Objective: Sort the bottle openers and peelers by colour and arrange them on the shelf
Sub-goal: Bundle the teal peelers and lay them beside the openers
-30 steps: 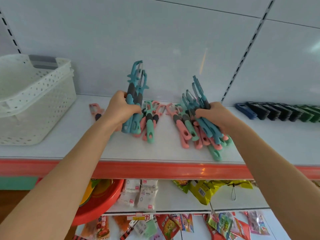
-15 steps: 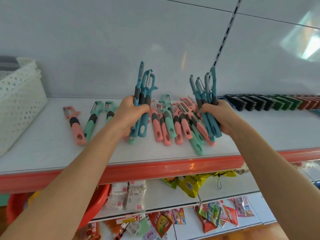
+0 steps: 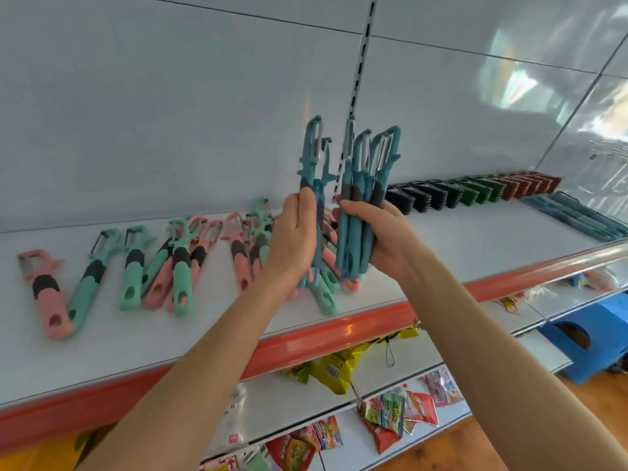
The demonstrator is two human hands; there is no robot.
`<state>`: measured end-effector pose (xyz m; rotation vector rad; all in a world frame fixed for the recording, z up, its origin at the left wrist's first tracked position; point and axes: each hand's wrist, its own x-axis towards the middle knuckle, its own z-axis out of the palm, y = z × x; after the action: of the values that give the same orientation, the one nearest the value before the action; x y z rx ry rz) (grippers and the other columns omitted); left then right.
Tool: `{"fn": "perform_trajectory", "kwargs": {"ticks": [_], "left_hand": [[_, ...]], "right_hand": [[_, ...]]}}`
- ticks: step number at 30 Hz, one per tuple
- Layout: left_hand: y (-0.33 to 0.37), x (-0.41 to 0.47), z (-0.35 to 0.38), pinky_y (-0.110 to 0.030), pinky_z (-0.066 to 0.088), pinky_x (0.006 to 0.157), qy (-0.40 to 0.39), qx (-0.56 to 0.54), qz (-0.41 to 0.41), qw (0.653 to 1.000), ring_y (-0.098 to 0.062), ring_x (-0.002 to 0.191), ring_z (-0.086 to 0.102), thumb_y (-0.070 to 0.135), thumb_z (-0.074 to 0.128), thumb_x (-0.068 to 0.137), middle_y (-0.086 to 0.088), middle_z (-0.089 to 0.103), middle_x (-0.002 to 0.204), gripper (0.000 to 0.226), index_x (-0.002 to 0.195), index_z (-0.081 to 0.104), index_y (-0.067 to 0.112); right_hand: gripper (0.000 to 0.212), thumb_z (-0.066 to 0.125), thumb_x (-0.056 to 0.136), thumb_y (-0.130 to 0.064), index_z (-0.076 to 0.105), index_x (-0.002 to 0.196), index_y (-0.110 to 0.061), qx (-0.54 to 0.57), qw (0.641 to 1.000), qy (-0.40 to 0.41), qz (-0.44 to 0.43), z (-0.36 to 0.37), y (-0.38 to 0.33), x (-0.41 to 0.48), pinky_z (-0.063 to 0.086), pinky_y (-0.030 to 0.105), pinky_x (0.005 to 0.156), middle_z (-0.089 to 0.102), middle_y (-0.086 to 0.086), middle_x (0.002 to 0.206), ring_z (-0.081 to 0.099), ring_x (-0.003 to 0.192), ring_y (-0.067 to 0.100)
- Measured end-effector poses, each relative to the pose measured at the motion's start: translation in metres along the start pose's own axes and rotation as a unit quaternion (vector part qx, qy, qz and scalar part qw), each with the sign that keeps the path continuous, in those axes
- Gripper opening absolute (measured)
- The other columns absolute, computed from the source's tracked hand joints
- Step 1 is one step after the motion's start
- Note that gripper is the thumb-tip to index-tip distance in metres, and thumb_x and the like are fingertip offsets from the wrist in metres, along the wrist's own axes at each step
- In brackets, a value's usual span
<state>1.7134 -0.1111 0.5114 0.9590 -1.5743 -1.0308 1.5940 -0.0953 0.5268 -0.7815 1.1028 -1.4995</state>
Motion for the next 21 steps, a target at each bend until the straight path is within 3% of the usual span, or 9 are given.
{"fn": "perform_trajectory", "kwargs": {"ticks": [2, 4, 6, 10, 15, 18, 21], "left_hand": [[0.001, -0.001, 0.027, -0.003, 0.035, 0.063, 0.005, 0.001, 0.039, 0.999, 0.010, 0.068, 0.042, 0.033, 0.021, 0.100, 0.016, 0.042, 0.080, 0.026, 0.083, 0.041, 0.031], [0.000, 0.002, 0.058, -0.005, 0.037, 0.067, 0.012, -0.023, 0.063, 0.998, 0.011, 0.072, 0.048, 0.029, 0.024, 0.101, 0.013, 0.047, 0.083, 0.024, 0.096, 0.046, 0.021], [-0.001, 0.006, 0.090, -0.008, 0.041, 0.075, 0.009, -0.060, 0.078, 0.995, 0.011, 0.080, 0.051, 0.027, 0.028, 0.100, 0.012, 0.053, 0.090, 0.021, 0.106, 0.047, 0.020], [0.003, 0.017, 0.157, -0.008, 0.042, 0.087, 0.005, -0.075, 0.091, 0.993, 0.012, 0.099, 0.052, 0.023, 0.034, 0.100, 0.015, 0.054, 0.109, 0.031, 0.128, 0.044, 0.018], [-0.001, 0.028, 0.215, 0.000, 0.038, 0.079, 0.004, -0.048, 0.105, 0.993, 0.022, 0.098, 0.048, 0.014, 0.039, 0.098, 0.023, 0.048, 0.111, 0.035, 0.131, 0.034, 0.021], [-0.014, 0.024, 0.228, -0.004, 0.037, 0.090, -0.017, -0.040, 0.071, 0.996, 0.017, 0.109, 0.046, 0.010, 0.040, 0.097, 0.018, 0.047, 0.121, 0.043, 0.135, 0.026, 0.026], [-0.022, 0.021, 0.228, 0.002, 0.033, 0.088, -0.026, 0.012, 0.060, 0.998, 0.025, 0.106, 0.041, 0.007, 0.040, 0.096, 0.023, 0.040, 0.123, 0.052, 0.140, 0.019, 0.024]], "right_hand": [[0.008, 0.057, 0.087, -0.002, 0.058, 0.094, -0.006, -0.011, 1.000, -0.003, -0.028, -0.015, -0.002, -0.001, 0.058, 0.030, 0.066, 0.066, 0.003, 0.070, 0.064, 0.067, 0.016], [0.014, 0.057, 0.088, -0.006, 0.058, 0.102, -0.006, -0.029, 0.998, -0.005, -0.063, -0.035, -0.005, 0.000, 0.058, 0.030, 0.074, 0.068, 0.003, 0.082, 0.066, 0.078, 0.016], [0.024, 0.056, 0.091, -0.013, 0.056, 0.113, -0.006, -0.032, 0.996, -0.010, -0.087, -0.060, -0.012, 0.003, 0.057, 0.031, 0.079, 0.067, 0.005, 0.096, 0.066, 0.089, 0.017], [0.027, 0.052, 0.093, -0.022, 0.055, 0.117, -0.010, -0.092, 0.985, -0.011, -0.143, -0.118, -0.035, 0.016, 0.053, 0.034, 0.088, 0.066, 0.008, 0.110, 0.065, 0.101, 0.018], [0.015, 0.051, 0.092, -0.013, 0.051, 0.100, -0.025, -0.177, 0.961, -0.045, -0.207, -0.181, -0.055, 0.038, 0.051, 0.015, 0.075, 0.063, -0.007, 0.094, 0.064, 0.084, -0.003], [0.020, 0.051, 0.092, -0.009, 0.050, 0.102, -0.026, -0.189, 0.958, -0.092, -0.194, -0.205, -0.045, 0.046, 0.050, 0.013, 0.076, 0.062, -0.007, 0.095, 0.062, 0.085, -0.005], [0.020, 0.052, 0.091, -0.008, 0.053, 0.106, -0.021, -0.185, 0.961, -0.128, -0.158, -0.220, -0.033, 0.050, 0.049, 0.012, 0.076, 0.064, -0.008, 0.097, 0.063, 0.088, -0.003]]}}
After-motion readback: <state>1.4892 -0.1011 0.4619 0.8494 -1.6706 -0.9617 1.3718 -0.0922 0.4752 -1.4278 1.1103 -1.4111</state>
